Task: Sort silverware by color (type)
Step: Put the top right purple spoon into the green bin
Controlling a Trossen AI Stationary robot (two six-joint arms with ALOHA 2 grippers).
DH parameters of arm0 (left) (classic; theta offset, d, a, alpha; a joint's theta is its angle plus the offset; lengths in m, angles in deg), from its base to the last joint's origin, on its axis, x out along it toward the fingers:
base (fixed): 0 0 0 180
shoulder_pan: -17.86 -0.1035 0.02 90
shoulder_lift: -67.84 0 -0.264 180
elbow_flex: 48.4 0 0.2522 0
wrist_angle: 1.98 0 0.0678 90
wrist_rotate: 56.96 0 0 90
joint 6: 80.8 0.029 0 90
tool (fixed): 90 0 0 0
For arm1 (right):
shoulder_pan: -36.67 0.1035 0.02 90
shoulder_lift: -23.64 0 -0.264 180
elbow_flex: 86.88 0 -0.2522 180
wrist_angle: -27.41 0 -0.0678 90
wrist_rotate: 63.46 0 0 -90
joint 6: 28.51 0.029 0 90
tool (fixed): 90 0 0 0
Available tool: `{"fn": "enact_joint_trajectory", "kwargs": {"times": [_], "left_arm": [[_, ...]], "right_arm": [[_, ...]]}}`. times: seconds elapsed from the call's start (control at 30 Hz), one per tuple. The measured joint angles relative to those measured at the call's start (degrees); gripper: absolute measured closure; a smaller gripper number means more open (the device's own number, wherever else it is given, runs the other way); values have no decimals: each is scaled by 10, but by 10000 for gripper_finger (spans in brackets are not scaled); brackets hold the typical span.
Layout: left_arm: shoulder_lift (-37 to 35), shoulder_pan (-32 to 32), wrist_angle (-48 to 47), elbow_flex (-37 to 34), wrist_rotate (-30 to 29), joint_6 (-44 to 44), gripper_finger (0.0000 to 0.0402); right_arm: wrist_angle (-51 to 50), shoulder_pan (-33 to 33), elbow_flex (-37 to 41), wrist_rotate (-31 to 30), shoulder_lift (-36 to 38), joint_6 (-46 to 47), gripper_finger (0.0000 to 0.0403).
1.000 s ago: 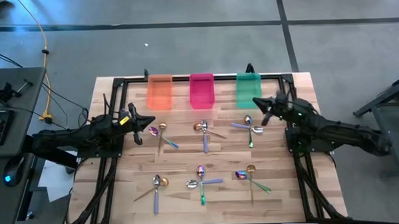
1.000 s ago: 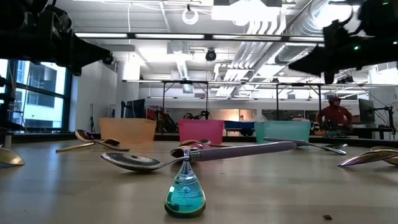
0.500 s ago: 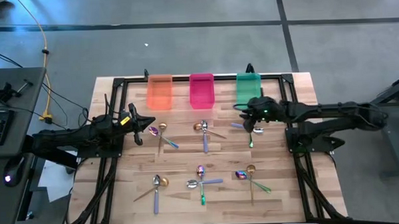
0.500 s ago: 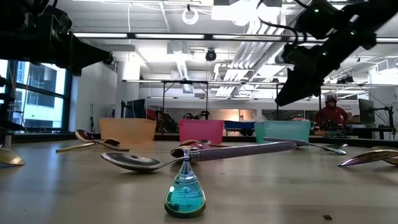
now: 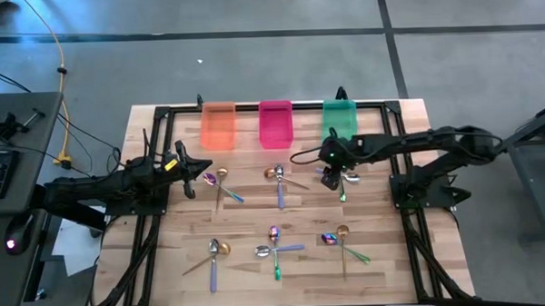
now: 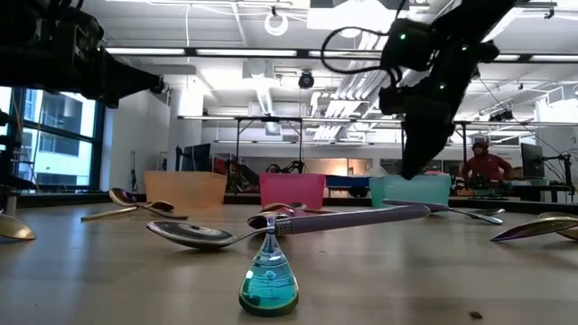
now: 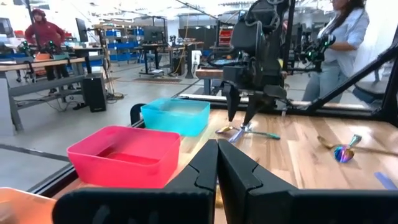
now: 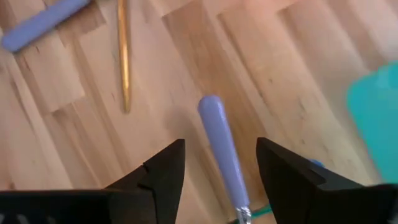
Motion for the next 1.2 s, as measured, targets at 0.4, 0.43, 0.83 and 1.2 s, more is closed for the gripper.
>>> {"fn": "enact_joint_trajectory", "kwargs": {"times": [0.4,0.43,0.83,1.2], "left_arm": [[0,0,-18,0,-1,19,401],[0,0,-18,0,-1,19,401],[0,0,-18,0,-2,19,401],[0,0,-12,0,-7,25,401]], "right_arm": [[-16,-4,-30,-14,-131,-47,226],[-16,-5,-32,-13,-135,-45,229],[-11,-8,-33,9,-147,-45,372],[-79,-35,-137,74,-105,13,373]]}}
